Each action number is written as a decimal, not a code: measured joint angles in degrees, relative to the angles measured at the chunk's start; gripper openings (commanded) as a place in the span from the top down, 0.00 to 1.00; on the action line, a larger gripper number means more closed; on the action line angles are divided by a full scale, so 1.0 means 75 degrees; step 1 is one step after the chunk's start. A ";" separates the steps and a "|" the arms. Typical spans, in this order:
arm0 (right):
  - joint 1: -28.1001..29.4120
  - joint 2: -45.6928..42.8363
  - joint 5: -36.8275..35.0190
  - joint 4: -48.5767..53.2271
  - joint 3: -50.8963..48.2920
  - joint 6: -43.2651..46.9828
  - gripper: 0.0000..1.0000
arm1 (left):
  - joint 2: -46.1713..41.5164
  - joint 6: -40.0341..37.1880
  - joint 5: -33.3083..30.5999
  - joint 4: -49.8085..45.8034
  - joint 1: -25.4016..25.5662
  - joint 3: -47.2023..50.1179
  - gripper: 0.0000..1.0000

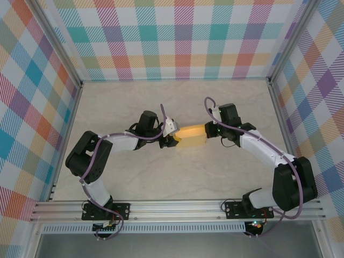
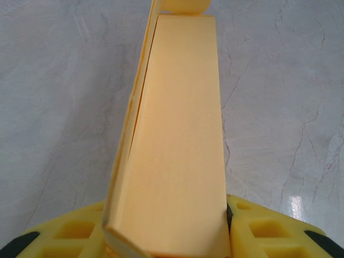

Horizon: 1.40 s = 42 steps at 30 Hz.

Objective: Fold the paper box

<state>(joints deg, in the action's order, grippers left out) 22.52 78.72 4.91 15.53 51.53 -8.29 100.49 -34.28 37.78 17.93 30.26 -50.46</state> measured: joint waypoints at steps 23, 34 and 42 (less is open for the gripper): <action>0.0134 0.0265 -0.0207 0.0632 0.0548 -0.0729 1.00 | 0.0000 -0.0003 -0.0023 -0.0009 0.0000 -0.0009 0.74; 0.0210 0.0318 -0.0428 0.0388 0.0446 -0.0618 1.00 | 0.0000 -0.0006 -0.0032 -0.0044 0.0000 -0.0023 0.74; 0.0323 -0.0125 -0.0676 -0.0935 -0.0565 -0.0455 1.00 | 0.0000 -0.0006 -0.0050 -0.0111 0.0000 -0.0050 0.74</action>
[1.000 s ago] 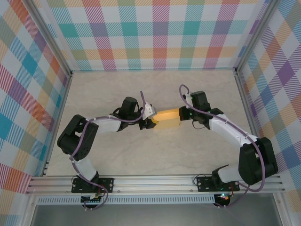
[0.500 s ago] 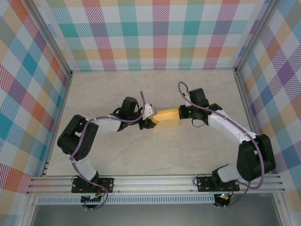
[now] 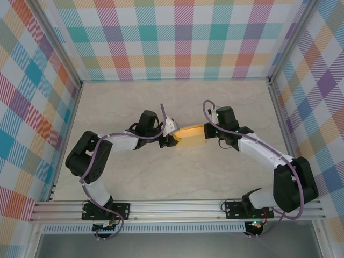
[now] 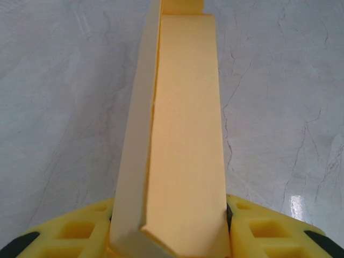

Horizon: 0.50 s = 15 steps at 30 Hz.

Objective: Fold the paper box

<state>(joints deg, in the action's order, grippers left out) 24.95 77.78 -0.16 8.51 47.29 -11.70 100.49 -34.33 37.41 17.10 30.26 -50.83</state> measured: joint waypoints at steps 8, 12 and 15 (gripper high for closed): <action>0.0047 -0.0472 0.0020 -0.0784 -0.0775 0.0393 0.90 | 0.0000 -0.0026 0.0000 -0.0012 0.0000 -0.0003 0.74; 0.0058 -0.0562 0.0166 -0.1201 -0.1233 0.0463 0.79 | 0.0000 -0.0119 0.0015 -0.0017 0.0000 -0.0006 0.74; 0.0096 -0.0720 0.0294 -0.1309 -0.1364 0.0504 0.69 | 0.0000 -0.0204 0.0029 -0.0041 0.0000 -0.0015 0.74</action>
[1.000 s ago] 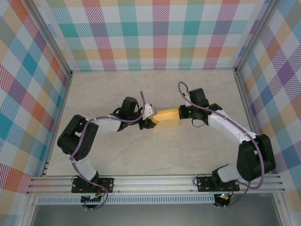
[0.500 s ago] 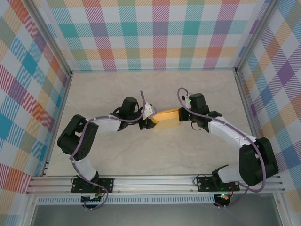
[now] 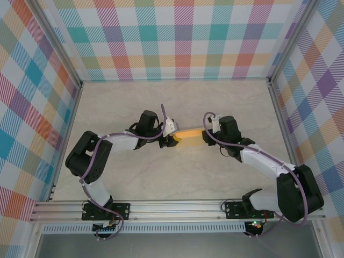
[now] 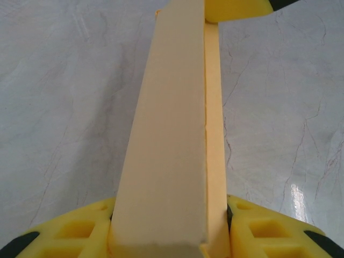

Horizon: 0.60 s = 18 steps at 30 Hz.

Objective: Fold the paper box

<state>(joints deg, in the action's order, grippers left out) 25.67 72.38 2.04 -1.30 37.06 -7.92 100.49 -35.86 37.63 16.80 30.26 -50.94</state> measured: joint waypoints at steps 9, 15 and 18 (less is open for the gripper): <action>0.0134 -0.0734 0.0303 0.1186 0.0067 -0.0463 0.29 | 0.0000 -0.0134 -0.0044 -0.0050 0.0058 -0.0044 0.75; -0.0035 -0.0860 0.0140 0.2981 0.1250 -0.2474 0.25 | 0.0000 -0.0137 -0.0055 -0.0085 0.0058 -0.0067 0.75; -0.0189 -0.0743 0.0545 0.3340 0.1725 -0.3503 0.25 | 0.0006 -0.0137 -0.0061 -0.0111 0.0061 -0.0085 0.75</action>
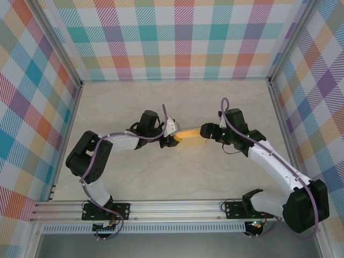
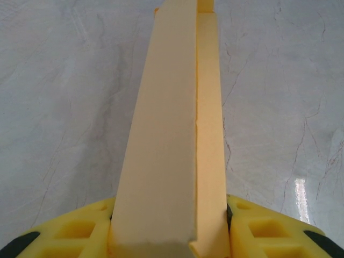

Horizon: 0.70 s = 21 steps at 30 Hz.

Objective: Fold the paper box

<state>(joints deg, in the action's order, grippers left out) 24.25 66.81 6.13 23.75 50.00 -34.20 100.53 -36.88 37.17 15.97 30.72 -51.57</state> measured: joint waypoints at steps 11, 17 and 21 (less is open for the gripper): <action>-0.0286 0.1926 0.0335 0.2130 0.2728 -0.1052 0.23 | 0.0000 -0.0006 0.0009 0.0073 0.0000 0.0020 0.74; -0.1644 0.2731 0.1154 0.3019 0.2975 -0.1201 0.20 | -0.0003 -0.0102 0.0032 0.0122 0.0003 0.0055 0.74; -0.1722 0.2932 0.1886 0.2999 0.2736 -0.2291 0.15 | 0.0000 -0.0207 0.0064 0.0111 0.0003 0.0050 0.74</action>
<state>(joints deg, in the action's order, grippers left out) 11.33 88.79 20.27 46.24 70.52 -51.37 100.53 -38.44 37.65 16.80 30.74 -51.20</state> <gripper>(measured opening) 0.847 0.409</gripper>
